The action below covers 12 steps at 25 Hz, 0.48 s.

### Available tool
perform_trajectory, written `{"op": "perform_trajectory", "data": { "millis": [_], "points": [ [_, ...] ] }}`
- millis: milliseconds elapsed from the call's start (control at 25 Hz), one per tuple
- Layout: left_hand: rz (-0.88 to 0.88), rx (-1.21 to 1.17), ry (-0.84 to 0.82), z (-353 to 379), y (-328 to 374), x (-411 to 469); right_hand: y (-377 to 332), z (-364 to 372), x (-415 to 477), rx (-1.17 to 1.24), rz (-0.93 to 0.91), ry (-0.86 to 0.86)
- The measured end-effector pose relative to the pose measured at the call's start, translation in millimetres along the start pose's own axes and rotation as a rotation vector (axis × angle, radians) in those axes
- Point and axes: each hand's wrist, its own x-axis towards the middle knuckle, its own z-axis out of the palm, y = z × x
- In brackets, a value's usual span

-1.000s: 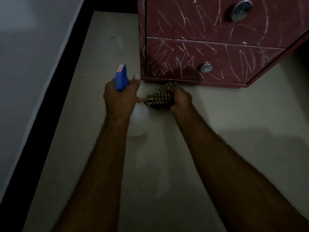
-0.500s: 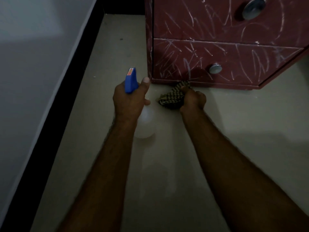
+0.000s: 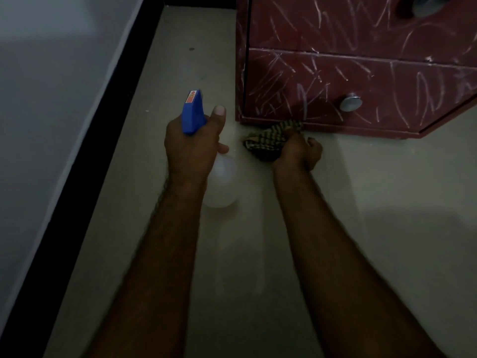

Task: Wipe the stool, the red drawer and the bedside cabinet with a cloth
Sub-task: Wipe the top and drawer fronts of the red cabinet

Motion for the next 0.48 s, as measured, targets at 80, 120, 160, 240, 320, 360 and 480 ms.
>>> {"op": "perform_trajectory", "data": {
  "millis": [80,120,160,240,320,360,480],
  "points": [
    [0.009,0.012,-0.003,0.9,-2.1,-0.3,5.9,6.5,-8.6,-0.064,-0.020,0.002],
    [0.013,0.021,-0.005,1.1,-3.0,-0.1,9.1,9.2,-13.0,-0.090,-0.013,-0.019],
    [0.015,0.027,-0.005,0.6,-3.4,-0.1,10.9,11.5,-17.2,-0.103,0.001,-0.049],
    [0.017,0.029,0.003,-2.1,-3.2,0.2,9.1,14.1,-21.0,-0.075,0.043,-0.085],
    [0.009,0.016,0.008,-4.5,-1.5,0.6,6.1,13.0,-19.4,0.013,0.078,-0.072],
    [0.007,0.004,0.008,-4.9,-0.4,0.7,6.5,12.7,-19.0,0.035,0.086,-0.059],
    [0.016,-0.005,0.008,-4.3,2.8,2.4,12.5,18.9,-27.2,-0.035,0.078,-0.073]
  ]
}}
